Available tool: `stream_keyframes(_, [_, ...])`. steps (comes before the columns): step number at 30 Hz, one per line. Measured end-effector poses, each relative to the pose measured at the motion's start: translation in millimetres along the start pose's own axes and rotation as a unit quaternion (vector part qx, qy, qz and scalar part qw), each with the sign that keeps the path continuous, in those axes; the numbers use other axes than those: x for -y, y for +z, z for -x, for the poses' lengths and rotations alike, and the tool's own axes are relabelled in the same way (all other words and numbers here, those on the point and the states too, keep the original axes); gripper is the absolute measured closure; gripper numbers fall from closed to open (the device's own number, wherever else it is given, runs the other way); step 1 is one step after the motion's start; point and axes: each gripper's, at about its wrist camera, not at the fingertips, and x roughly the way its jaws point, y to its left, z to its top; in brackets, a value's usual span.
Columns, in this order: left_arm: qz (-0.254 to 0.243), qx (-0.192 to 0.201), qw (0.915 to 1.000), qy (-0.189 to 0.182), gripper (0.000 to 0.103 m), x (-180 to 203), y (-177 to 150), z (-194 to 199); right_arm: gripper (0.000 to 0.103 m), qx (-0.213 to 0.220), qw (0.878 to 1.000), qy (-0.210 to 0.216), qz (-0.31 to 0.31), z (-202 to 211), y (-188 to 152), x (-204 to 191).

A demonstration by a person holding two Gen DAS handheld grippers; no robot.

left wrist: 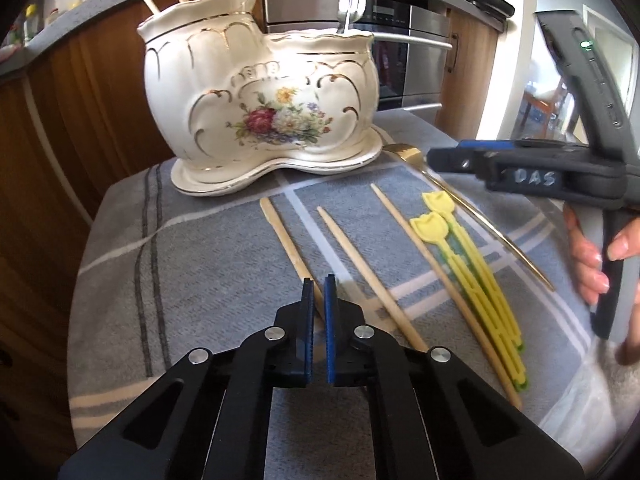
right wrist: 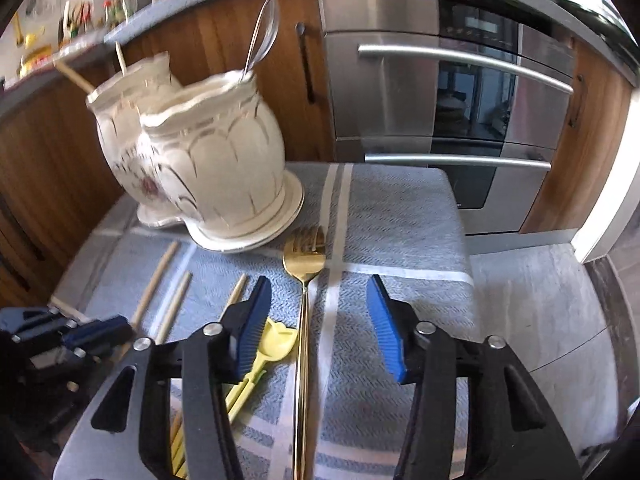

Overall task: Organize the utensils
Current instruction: 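Grasp a wooden chopstick with the left tool while the right tool grasps the gold fork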

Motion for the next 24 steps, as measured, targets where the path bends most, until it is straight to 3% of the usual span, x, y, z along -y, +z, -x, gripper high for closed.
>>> stream_keyframes(2, [0.009, -0.001, 0.9999, -0.008, 0.098, -2.8, 0.4, -0.2, 0.065, -0.014, 1.000, -0.003, 0.011, -7.6, 0.6, -4.3])
stream_keyframes(6, [0.012, -0.004, 0.9998, -0.017, 0.098, -2.6, 0.1, -1.0, 0.074, -0.035, 0.999, -0.005, 0.020, -20.0, 3.5, -9.6])
stream_keyframes(12, [0.023, -0.019, 0.9991, -0.029, 0.092, -6.8, 2.3, -4.8, 0.077, -0.050, 0.997, -0.018, 0.055, -28.8, 5.7, -18.9])
stream_keyframes(16, [0.020, -0.029, 0.9991, -0.022, 0.091, -5.6, 5.9, -7.4, 0.098, -0.050, 0.997, -0.003, 0.063, -25.9, 3.6, -20.2])
stream_keyframes(22, [0.025, -0.045, 0.9987, 0.006, 0.091, -4.2, 16.0, -14.8, 0.098, -0.036, 0.998, 0.024, 0.043, -15.5, 0.1, -14.6])
stream_keyframes(24, [0.028, -0.051, 0.9982, 0.014, 0.085, -3.0, 19.2, -16.7, 0.098, -0.031, 0.998, 0.032, 0.039, -10.8, -1.8, -13.0])
